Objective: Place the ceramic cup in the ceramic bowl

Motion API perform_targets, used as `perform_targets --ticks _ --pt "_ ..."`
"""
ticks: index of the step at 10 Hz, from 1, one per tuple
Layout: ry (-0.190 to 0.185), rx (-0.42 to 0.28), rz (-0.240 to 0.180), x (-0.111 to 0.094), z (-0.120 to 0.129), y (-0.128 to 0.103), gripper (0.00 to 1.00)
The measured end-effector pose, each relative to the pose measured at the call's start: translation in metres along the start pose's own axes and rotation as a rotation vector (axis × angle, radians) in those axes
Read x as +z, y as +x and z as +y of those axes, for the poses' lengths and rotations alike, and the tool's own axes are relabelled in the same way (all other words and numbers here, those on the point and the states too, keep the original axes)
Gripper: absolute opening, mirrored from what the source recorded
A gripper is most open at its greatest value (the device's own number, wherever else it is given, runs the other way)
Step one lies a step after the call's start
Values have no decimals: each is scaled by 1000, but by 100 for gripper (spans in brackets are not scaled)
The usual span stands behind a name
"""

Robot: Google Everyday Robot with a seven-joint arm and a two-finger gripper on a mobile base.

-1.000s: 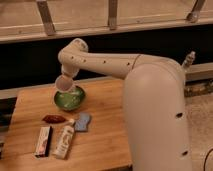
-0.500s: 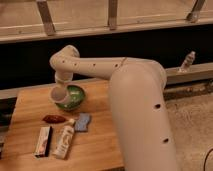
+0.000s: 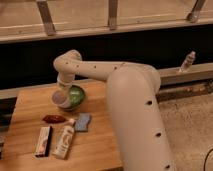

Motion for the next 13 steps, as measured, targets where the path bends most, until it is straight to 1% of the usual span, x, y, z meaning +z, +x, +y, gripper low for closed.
perform_targets --ticks 2,4,5,7,8,9,11,12,13 --pt "-10 13 -16 5 -2 1 0" --pt "-5 28 -45 4 -17 1 0" --pt "6 32 -59 0 -26 1 0" --pt "40 38 -82 -18 -47 -2 0" --pt "48 39 -87 -22 -52 -4 0" --pt "44 41 -93 -21 -56 -5 0" --pt "4 52 -91 -8 -55 -3 4" --pt "0 53 -91 -7 -55 -3 3" --pt "0 53 -91 -7 -55 -3 0"
